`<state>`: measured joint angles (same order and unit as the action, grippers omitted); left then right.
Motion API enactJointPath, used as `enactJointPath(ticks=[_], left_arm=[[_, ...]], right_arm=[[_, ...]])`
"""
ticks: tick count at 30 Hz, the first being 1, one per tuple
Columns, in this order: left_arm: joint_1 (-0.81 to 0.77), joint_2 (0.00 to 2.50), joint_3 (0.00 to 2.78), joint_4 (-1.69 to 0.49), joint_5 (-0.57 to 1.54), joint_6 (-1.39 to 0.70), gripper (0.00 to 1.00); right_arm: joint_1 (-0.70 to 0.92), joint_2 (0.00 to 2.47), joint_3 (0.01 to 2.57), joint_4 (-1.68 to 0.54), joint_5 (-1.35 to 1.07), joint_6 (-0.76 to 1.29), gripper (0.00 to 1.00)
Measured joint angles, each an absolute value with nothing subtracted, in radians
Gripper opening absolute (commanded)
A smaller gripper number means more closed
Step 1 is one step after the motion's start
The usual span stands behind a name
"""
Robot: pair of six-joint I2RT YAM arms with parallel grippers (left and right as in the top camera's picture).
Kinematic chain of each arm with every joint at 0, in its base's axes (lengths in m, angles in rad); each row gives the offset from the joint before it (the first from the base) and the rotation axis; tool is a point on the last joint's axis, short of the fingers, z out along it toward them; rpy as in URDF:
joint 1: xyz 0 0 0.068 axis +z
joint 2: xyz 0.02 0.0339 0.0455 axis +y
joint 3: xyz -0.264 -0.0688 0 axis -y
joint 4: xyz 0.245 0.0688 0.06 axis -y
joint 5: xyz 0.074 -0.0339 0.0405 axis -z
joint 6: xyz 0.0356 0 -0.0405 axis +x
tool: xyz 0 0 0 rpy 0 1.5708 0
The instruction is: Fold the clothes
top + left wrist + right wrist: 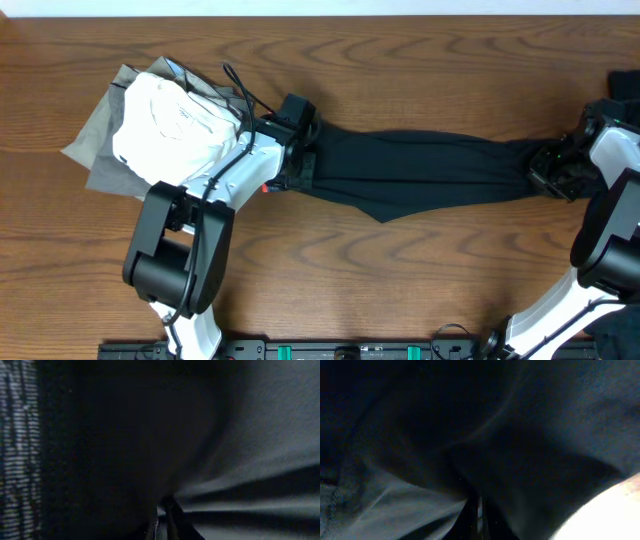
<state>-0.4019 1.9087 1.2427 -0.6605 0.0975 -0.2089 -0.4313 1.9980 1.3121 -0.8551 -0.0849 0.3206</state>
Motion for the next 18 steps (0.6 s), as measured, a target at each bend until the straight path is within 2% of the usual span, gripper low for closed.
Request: enactJointPath(ticks=[2,5,6,8,13,16,18], left_arm=[[-0.387,1.887,1.242,-0.688,0.097,-0.209,0.12],[-0.344,1.821,1.242,-0.726,0.097,-0.211,0.17],[-0.326,1.790,1.242,-0.740,0.097,-0.214,0.24],[-0.288,1.726,1.242,-0.764,0.096,-0.222,0.30],[-0.192,1.637,1.242,-0.807,0.118,-0.272,0.33],[-0.153,1.649,1.232,-0.788,0.162,-0.300,0.41],[-0.146,1.666,1.218,-0.766,0.189,-0.326,0.56]], right_arm=[[-0.435,2.005,1.338,-0.892,-0.075,0.319,0.11],[-0.438,2.007,1.397,-0.961,-0.069,0.311,0.28],[-0.439,2.007,1.416,-0.976,-0.073,0.307,0.33],[-0.439,2.007,1.470,-1.019,-0.095,0.281,0.40],[-0.438,1.999,1.565,-1.099,-0.167,0.229,0.44],[-0.432,1.982,1.572,-1.107,-0.210,0.206,0.45],[-0.418,1.977,1.573,-1.110,-0.231,0.189,0.45]])
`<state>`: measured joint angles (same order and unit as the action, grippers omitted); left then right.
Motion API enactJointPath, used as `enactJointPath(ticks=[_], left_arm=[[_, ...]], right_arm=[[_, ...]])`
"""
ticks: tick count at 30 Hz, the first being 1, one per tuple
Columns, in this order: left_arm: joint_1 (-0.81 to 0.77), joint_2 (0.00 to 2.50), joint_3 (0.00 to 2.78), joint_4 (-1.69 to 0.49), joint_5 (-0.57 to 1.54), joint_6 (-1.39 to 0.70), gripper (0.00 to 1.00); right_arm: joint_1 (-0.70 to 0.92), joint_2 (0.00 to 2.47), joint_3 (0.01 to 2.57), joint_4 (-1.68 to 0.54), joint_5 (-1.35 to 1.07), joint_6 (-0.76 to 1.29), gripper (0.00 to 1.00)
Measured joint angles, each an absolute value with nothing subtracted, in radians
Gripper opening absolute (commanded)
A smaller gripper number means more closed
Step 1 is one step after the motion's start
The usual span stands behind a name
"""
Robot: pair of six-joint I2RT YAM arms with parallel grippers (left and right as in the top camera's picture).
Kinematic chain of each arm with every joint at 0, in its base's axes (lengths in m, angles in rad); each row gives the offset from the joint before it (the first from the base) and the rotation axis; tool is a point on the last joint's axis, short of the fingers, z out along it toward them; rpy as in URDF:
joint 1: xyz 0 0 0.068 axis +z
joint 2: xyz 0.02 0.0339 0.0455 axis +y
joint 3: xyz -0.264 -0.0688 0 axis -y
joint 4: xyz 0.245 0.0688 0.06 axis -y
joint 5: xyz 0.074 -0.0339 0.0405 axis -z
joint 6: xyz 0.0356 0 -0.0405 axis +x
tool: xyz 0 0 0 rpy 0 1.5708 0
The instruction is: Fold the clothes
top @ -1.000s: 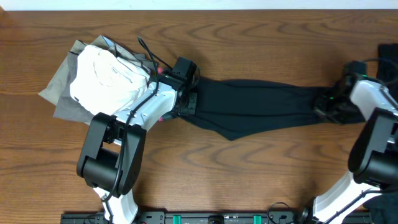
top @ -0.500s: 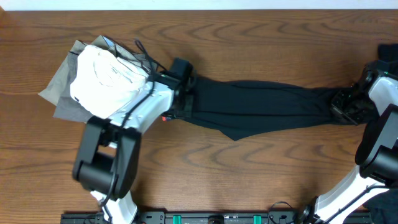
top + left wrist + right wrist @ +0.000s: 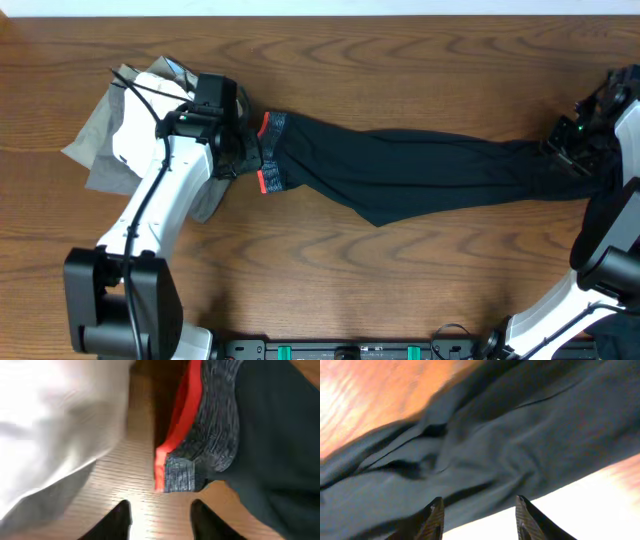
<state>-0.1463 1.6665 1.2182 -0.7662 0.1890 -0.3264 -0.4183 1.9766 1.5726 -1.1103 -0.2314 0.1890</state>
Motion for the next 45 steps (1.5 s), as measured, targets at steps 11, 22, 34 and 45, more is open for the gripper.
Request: enactJointPath(ticks=[11,22,34,45], left_arm=[[-0.139,1.775,1.204,-0.644,0.290,-0.561,0.87],[-0.082,1.775,1.203,-0.557,0.436,-0.812,0.69],[-0.078,1.781,1.203,-0.529,0.427,-0.853,0.70],[-0.116,1.861,1.203,-0.465,0.385,-0.867,0.54]], right_arm=[[-0.328,1.976,1.573,-1.114,-0.273,0.139,0.45],[-0.295,1.976,1.573,-1.114,-0.277,0.117,0.46],[-0.295,1.976,1.573,-1.110,-0.277,0.113,0.45],[-0.295,1.976,1.573,-1.111,-0.277,0.112,0.45]])
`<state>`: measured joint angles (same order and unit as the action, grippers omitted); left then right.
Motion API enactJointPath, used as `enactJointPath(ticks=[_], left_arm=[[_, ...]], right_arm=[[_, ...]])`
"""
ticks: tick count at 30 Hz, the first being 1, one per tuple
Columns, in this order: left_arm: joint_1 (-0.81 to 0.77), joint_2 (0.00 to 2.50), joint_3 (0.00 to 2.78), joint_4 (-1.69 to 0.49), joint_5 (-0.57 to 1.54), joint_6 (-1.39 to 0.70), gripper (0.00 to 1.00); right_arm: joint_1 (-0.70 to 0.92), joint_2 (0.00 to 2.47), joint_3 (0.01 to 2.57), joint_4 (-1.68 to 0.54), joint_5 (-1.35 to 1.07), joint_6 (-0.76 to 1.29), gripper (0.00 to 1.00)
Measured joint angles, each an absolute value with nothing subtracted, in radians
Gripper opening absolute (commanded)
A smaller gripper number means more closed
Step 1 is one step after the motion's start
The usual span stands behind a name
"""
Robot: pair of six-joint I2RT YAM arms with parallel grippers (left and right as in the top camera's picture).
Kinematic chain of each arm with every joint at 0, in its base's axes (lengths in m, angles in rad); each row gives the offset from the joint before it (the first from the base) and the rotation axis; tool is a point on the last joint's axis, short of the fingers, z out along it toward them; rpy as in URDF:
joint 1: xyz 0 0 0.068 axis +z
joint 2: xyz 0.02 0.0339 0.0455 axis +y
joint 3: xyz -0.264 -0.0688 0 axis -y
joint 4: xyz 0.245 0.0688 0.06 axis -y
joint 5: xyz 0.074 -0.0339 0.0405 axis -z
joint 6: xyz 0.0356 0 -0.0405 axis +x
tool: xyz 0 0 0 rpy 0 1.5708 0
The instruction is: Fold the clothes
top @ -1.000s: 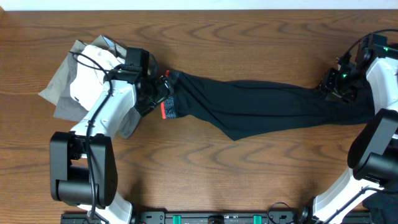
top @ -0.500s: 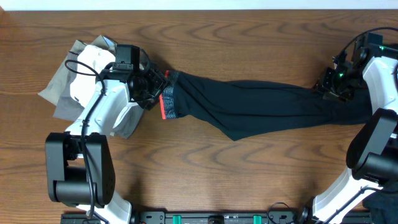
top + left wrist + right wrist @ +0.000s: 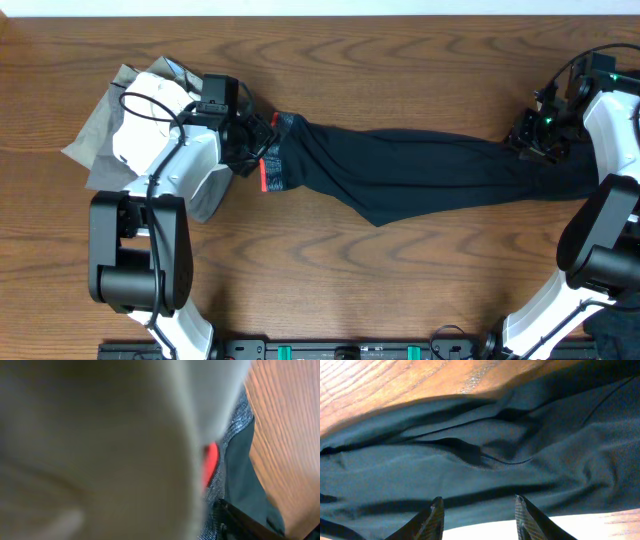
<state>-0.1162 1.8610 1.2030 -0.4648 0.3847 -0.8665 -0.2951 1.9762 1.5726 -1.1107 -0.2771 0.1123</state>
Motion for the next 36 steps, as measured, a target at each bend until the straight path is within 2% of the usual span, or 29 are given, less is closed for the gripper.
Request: enactJointPath(ticks=[5,6,19,25,32,34,35,36], left_arm=[[-0.139,1.861,1.203,-0.463,0.382,-0.866,0.10],[-0.142,1.861,1.203,-0.464,0.382,-0.861,0.06],[-0.147,1.786,1.203,-0.471,0.316,-0.740,0.06],[-0.147,1.668,1.221,-0.575,0.225,-0.685,0.06],[-0.155,1.684,1.215,-0.699,0.144,-0.653,0.07],[-0.158,1.687,1.212,-0.732,0.122,-0.649,0.10],[-0.159,1.687,1.210,-0.745,0.114,-0.649,0.15],[-0.159,1.688,1.210,-0.763,0.101,-0.642,0.25]], right_arm=[[-0.295,1.976,1.573,-1.110,-0.277,0.112,0.45],[-0.295,1.976,1.573,-1.110,-0.277,0.112,0.45],[-0.295,1.976,1.573,-1.112,-0.277,0.112,0.44],[-0.295,1.976,1.573,-1.106,-0.277,0.112,0.45],[-0.295,1.976,1.573,-1.103,-0.277,0.112,0.45],[-0.295,1.976,1.573,-1.103,-0.277,0.112,0.45],[-0.295,1.976,1.573,-1.103,-0.277,0.112,0.45],[-0.295,1.976,1.573,-1.103,-0.277,0.112,0.45]])
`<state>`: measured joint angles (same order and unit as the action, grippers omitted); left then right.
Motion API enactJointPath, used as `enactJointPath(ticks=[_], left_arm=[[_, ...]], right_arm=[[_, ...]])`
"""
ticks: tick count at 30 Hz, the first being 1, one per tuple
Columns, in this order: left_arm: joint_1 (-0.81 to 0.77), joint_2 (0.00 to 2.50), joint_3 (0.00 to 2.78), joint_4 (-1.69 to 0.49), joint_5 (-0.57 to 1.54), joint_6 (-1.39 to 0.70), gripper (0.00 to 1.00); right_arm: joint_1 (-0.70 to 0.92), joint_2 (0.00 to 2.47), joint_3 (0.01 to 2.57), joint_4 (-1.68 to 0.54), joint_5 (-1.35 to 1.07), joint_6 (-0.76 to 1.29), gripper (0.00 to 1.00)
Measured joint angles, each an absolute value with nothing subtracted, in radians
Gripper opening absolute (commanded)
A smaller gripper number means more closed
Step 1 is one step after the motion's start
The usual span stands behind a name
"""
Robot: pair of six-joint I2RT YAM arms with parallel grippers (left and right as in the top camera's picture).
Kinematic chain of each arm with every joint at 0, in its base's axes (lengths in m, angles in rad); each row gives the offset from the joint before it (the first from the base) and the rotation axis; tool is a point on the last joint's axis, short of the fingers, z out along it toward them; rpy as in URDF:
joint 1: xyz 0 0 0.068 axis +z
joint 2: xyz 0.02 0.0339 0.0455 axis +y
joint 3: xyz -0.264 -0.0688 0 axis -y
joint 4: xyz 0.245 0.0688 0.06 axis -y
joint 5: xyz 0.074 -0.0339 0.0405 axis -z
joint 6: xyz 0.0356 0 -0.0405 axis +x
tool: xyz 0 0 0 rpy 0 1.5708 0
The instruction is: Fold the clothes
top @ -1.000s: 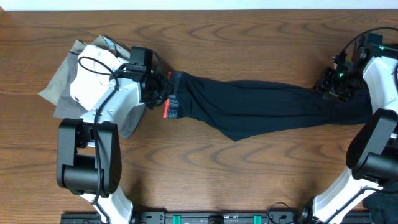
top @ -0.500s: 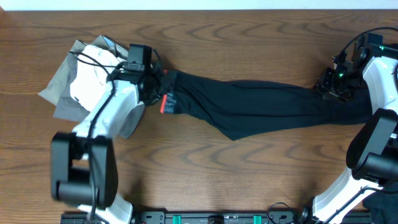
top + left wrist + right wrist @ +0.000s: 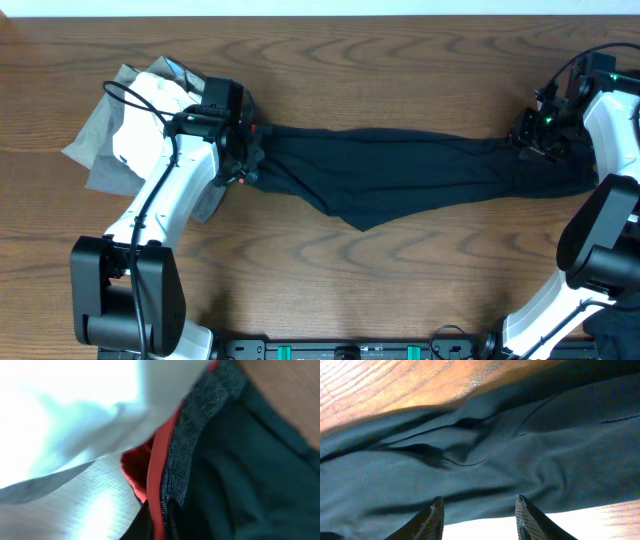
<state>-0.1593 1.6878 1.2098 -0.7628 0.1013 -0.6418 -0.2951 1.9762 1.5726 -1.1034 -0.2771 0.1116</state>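
Note:
A pair of black trousers (image 3: 400,170) lies stretched left to right across the wooden table (image 3: 400,60). Its grey waistband (image 3: 200,435) with a red edge is at the left end. My left gripper (image 3: 245,160) is shut on that waistband, and the red edge runs down between its fingers (image 3: 159,520). My right gripper (image 3: 540,132) hangs over the leg end at the far right. In the right wrist view its fingers (image 3: 480,512) stand open above the wrinkled dark cloth (image 3: 470,460), holding nothing.
A heap of white clothing (image 3: 160,115) on a grey garment (image 3: 95,150) sits at the far left, touching the left arm. Bare wood shows in front of and behind the trousers. The table's back edge runs along the top.
My left gripper has gone from beside the exposed waistband to shut on it, covering it from above. The trousers' lower fold sits a little further left. The right gripper stays open over the leg end.
At first both grippers were shut on the two ends of the stretched trousers. Then both were open and off the cloth, the waistband lying bare. Later the left was at the waistband and the right over the leg end. Now the left holds the waistband again.

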Motion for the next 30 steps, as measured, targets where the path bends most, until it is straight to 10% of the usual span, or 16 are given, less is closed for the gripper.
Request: enactJointPath(ticks=[9,14,24,30], left_arm=[[-0.149,1.688,1.206,-0.856,0.002,-0.624,0.49],[-0.138,1.688,1.205,-0.867,-0.012,-0.604,0.06],[-0.143,1.652,1.203,-0.781,0.045,-0.469,0.06],[-0.226,1.671,1.201,-0.669,0.107,-0.335,0.06]], right_arm=[[-0.295,1.976,1.573,-1.103,-0.277,0.110,0.47],[-0.295,1.976,1.573,-1.103,-0.276,0.109,0.50],[-0.295,1.976,1.570,-1.098,-0.274,0.109,0.52],[-0.295,1.976,1.506,-1.074,-0.274,0.118,0.37]])
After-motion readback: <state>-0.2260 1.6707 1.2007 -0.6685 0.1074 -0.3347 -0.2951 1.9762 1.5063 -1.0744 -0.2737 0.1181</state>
